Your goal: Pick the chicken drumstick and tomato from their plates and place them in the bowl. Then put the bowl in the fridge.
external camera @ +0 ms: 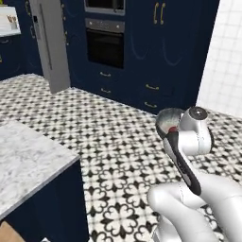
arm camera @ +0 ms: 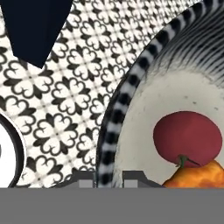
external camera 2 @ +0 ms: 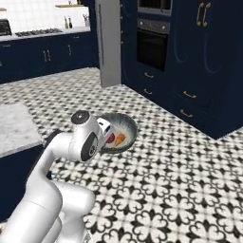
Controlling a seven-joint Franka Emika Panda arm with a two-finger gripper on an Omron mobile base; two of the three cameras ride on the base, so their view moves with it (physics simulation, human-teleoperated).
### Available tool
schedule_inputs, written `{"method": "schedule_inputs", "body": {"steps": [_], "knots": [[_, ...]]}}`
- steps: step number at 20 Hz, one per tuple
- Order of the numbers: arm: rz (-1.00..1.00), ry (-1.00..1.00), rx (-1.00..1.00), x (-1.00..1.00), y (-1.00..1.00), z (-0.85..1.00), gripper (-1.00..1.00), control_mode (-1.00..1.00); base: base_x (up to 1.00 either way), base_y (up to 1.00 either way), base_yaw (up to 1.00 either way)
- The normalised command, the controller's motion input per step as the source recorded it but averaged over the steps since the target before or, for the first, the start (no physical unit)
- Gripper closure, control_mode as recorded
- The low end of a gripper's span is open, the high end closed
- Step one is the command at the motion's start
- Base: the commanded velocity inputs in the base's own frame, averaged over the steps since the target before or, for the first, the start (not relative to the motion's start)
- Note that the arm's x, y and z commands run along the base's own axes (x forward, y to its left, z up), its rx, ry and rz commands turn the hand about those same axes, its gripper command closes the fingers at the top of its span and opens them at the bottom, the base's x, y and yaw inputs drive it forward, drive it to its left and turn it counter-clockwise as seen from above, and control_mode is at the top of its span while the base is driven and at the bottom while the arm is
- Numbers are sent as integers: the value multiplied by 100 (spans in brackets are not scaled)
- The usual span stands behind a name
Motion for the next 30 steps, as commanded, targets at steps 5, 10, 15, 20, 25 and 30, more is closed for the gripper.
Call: {"method": "schedule_inputs", "body": {"steps": [5, 10, 15, 20, 25, 30], "knots": [[0, 0, 0, 0, 0, 0, 100, 100, 100, -17, 53], [0, 0, 0, 0, 0, 0, 100, 100, 100, -27, 47], [0, 0, 0, 0, 0, 0, 100, 100, 100, -49, 38], [0, 0, 0, 0, 0, 0, 100, 100, 100, -55, 34], [0, 0, 0, 0, 0, 0, 100, 100, 100, -47, 25], [0, 0, 0, 0, 0, 0, 100, 100, 100, -35, 23]]}}
